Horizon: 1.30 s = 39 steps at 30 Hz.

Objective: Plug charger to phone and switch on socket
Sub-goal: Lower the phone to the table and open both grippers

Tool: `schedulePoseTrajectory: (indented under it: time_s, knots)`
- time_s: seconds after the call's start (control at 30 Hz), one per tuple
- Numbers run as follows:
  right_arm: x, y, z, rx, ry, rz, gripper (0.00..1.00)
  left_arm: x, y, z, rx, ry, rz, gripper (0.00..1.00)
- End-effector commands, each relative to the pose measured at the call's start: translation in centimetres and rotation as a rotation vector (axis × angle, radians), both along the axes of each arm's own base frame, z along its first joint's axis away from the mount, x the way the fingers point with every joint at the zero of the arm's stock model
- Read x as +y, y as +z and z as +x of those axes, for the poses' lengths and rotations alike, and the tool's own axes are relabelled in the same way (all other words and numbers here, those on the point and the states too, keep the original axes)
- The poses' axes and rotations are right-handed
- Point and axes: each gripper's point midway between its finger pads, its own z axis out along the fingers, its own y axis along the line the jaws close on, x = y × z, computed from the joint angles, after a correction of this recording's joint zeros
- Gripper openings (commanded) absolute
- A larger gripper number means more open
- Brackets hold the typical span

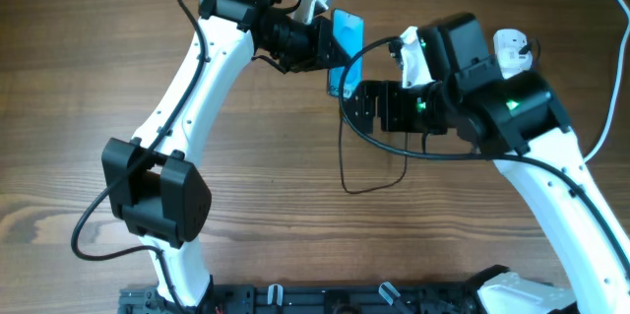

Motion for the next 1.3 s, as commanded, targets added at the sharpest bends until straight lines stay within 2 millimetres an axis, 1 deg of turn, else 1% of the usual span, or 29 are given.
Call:
schedulePoseTrajectory:
  time_s: [0.0,0.1,0.2,0.33,0.47,0.57,0.63,0.7,0.77,0.9,1.0,1.1,1.27]
  knots:
    - [-0.5,0.9,-0.1,-0.027,0.002,-0.009,1.0,0.7,-2.1,-0.1,0.003,0.012,0.075,0.04]
    - [-0.6,0.7,-0.4,-0.002,-0.013,-0.011,1.0,1.0,-5.9,-0.9,0.072,0.033,0.091,0.04]
    - [-0.6,0.3,-0.5,0.018,-0.024,-0.013,1.0,1.1,-9.0,-1.2,0.096,0.052,0.093,0.04]
    - [-0.8,-1.1,-0.9,0.054,-0.023,-0.031,1.0,1.2,-11.4,-1.5,0.104,0.052,0.096,0.04]
    - [-0.8,-1.2,-0.8,0.059,-0.024,-0.033,1.0,1.3,-14.7,-1.9,0.179,0.048,0.126,0.04]
    - [-0.7,-1.4,-0.7,0.064,-0.024,-0.035,1.0,1.2,-16.4,-1.7,0.197,0.047,0.133,0.04]
    - [-0.7,-1.6,-0.7,0.07,-0.024,-0.038,1.0,1.3,-17.1,-1.7,0.207,0.044,0.139,0.06]
    - [-0.7,-1.6,-0.7,0.07,-0.024,-0.038,1.0,1.2,-17.2,-1.6,0.194,0.04,0.138,0.07]
    - [-0.7,-1.6,-0.8,0.087,-0.045,-0.031,0.99,1.2,-17.4,-1.0,0.168,0.045,0.14,0.07]
    - [-0.6,-1.6,-0.8,0.09,-0.042,-0.026,1.0,1.1,-17.5,-0.8,0.162,0.045,0.138,0.08]
    - [-0.6,-1.6,-0.8,0.098,-0.057,-0.021,1.0,1.0,-17.7,-1.1,0.166,0.041,0.14,0.07]
    - [-0.6,-1.6,-0.8,0.102,-0.061,-0.02,1.0,0.8,-18.5,-1.4,0.181,0.033,0.148,0.09]
    - [-0.6,-1.6,-0.8,0.11,-0.075,-0.016,1.0,0.9,-19.9,-1.8,0.224,0.039,0.162,0.09]
